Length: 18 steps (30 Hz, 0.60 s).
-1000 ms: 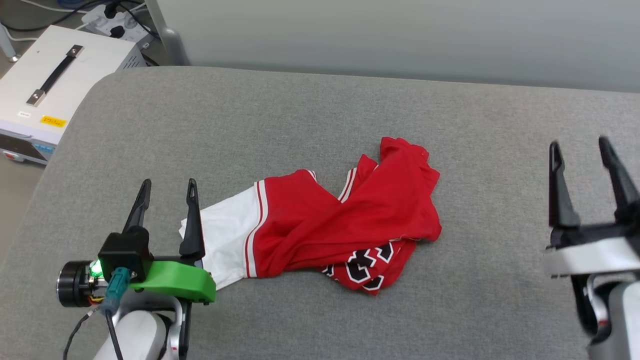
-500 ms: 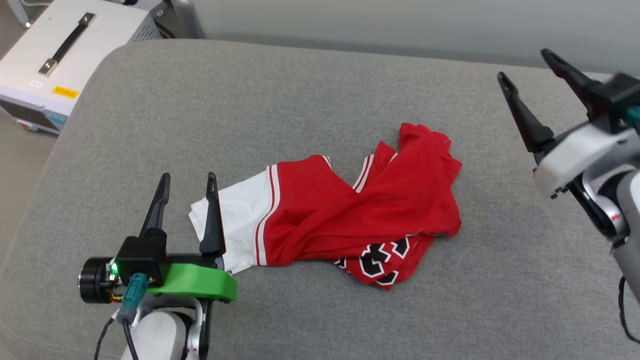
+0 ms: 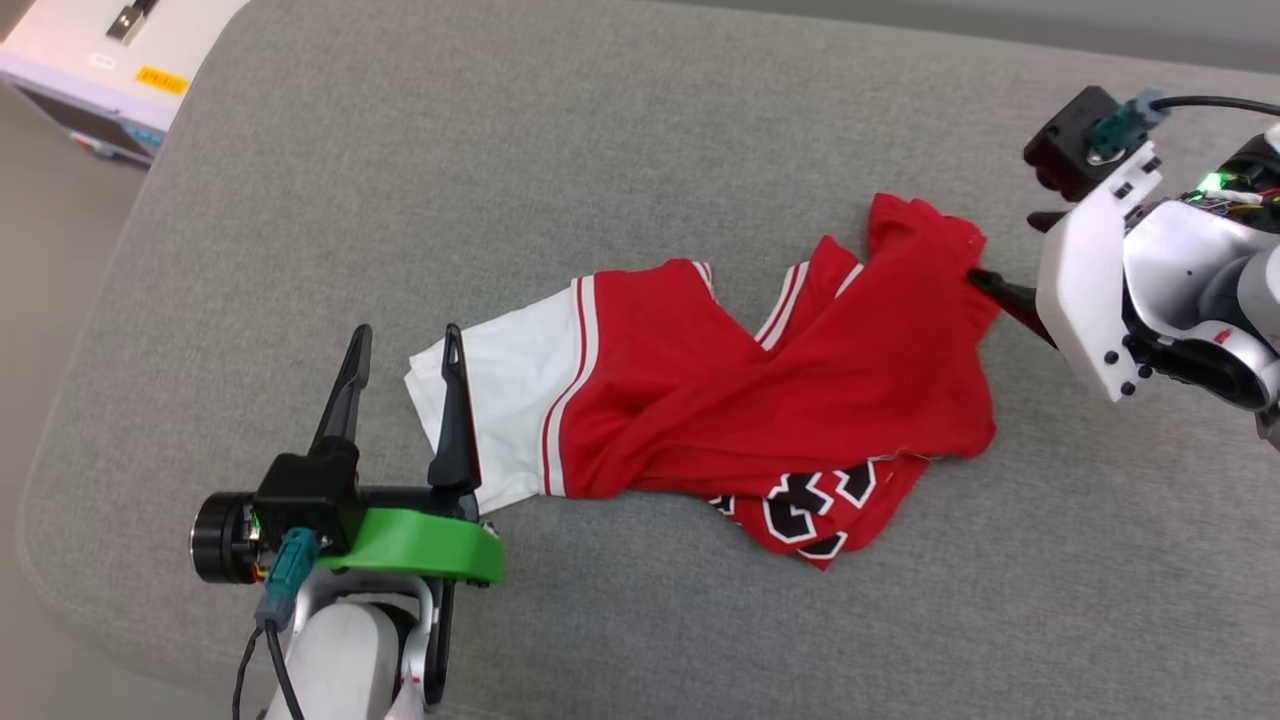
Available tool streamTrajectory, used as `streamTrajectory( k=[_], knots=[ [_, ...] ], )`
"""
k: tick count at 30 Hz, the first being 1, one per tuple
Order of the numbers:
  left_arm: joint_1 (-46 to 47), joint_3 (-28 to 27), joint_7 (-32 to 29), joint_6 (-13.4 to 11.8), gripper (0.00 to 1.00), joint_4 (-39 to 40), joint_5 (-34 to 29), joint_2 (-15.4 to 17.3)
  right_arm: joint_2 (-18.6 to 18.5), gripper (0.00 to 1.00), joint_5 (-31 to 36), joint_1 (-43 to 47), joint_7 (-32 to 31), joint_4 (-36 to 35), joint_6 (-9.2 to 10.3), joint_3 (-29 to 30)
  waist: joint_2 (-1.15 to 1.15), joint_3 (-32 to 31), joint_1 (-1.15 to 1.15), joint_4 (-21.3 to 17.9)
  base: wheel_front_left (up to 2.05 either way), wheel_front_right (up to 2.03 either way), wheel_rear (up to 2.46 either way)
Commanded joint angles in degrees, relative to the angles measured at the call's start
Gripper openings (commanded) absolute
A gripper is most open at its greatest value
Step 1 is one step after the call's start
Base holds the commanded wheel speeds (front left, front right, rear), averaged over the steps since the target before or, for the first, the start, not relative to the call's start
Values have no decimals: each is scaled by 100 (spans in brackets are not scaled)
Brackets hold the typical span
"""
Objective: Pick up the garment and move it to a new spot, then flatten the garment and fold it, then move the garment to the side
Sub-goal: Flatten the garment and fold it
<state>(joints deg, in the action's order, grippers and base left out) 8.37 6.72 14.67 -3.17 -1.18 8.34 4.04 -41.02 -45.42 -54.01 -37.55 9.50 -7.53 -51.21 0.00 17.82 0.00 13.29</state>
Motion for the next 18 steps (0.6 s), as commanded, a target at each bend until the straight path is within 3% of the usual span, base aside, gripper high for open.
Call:
streamTrajectory(
  k=[1,12,17,18],
  knots=[
    [135,-24,32,55,100,-12,-47,-45,-25,100,-78,-175,-130,81,4,-164,0,285,0,235,0,0,0],
    [353,141,32,21,100,-63,156,-114,215,100,-279,-541,-276,1286,4,-1602,0,705,0,530,0,0,0],
    [370,164,32,-42,100,-77,195,-115,247,100,-414,-590,-48,1523,4,-1948,0,684,0,526,0,0,0],
    [366,151,32,-48,100,-83,191,-115,250,47,-415,-623,36,1530,4,-1980,0,664,0,509,0,0,0]
  ],
)
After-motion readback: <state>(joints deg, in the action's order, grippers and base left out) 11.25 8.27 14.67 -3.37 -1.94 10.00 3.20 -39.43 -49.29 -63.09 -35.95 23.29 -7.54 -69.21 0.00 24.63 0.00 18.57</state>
